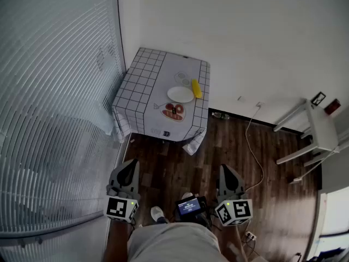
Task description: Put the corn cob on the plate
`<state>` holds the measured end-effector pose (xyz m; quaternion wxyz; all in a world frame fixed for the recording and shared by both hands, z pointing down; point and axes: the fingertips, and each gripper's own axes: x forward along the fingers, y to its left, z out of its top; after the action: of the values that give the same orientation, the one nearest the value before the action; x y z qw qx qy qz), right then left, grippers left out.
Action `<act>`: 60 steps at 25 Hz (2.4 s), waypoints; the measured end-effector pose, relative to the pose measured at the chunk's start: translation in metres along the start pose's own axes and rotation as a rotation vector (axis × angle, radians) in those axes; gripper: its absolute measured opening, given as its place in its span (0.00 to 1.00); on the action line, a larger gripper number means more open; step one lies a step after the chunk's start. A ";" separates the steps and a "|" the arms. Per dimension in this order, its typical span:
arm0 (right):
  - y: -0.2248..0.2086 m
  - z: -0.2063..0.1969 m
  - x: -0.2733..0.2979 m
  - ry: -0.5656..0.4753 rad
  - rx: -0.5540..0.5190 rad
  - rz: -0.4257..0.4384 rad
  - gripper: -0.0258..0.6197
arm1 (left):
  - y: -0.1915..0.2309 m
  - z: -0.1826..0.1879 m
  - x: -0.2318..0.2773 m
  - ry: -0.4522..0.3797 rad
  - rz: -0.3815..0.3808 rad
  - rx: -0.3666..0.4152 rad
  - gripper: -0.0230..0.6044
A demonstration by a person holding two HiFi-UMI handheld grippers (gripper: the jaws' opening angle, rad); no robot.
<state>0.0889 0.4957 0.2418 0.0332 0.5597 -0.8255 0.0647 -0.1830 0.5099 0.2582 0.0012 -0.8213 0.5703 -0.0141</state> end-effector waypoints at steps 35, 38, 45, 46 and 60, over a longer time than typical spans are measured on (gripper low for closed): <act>-0.055 0.010 0.172 -0.025 -0.015 -0.014 0.05 | 0.049 -0.002 0.161 0.018 -0.034 -0.028 0.05; -0.077 0.016 0.205 -0.014 0.008 -0.029 0.05 | 0.057 0.003 0.204 0.034 -0.029 -0.032 0.05; -0.125 0.009 0.277 0.021 0.047 -0.046 0.05 | 0.072 -0.004 0.291 0.058 -0.015 -0.054 0.05; -0.130 0.007 0.284 0.029 0.058 -0.047 0.05 | 0.074 -0.004 0.300 0.061 -0.015 -0.062 0.05; -0.170 -0.022 0.333 0.125 0.147 -0.027 0.05 | 0.069 0.005 0.369 0.087 -0.042 0.005 0.05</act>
<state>0.1228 0.1308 0.3173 0.0445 0.5666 -0.8072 0.1594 -0.1186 0.1399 0.2597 -0.0218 -0.8317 0.5525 -0.0512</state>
